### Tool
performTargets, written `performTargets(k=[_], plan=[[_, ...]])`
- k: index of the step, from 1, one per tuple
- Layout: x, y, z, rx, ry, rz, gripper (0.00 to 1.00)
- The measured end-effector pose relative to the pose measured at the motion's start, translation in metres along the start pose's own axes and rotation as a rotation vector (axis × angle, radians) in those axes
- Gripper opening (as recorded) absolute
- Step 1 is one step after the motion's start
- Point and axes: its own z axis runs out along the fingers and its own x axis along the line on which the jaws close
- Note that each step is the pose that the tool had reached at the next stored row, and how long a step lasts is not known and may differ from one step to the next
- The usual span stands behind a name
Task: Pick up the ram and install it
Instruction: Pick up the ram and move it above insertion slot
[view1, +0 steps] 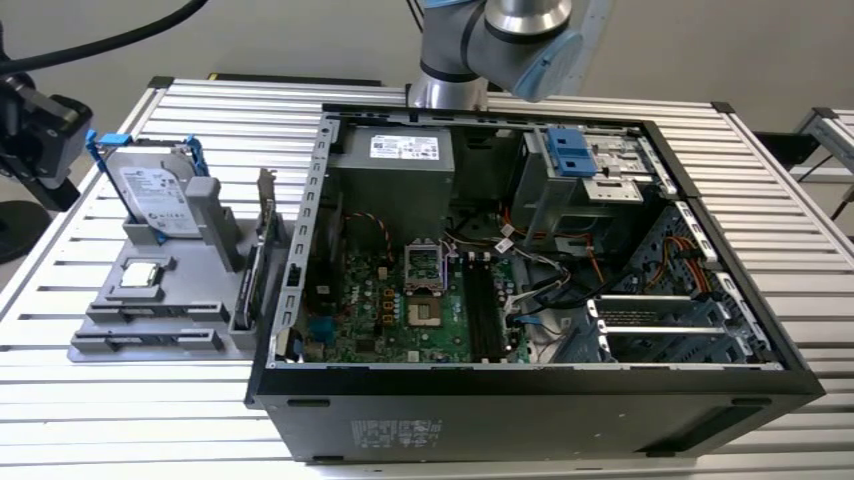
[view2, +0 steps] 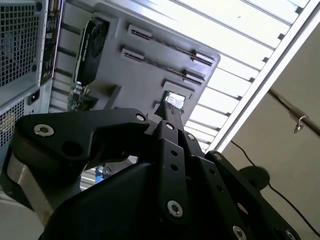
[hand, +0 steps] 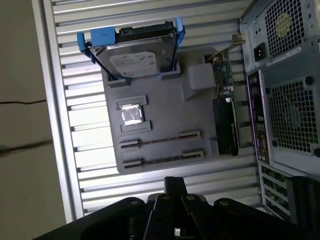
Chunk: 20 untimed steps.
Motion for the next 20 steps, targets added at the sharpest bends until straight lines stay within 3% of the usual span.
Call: performTargets(k=[20], plan=[[0.0003, -0.0001, 0.0000, 0.0020, -0.0057, 0.118, 0.00]])
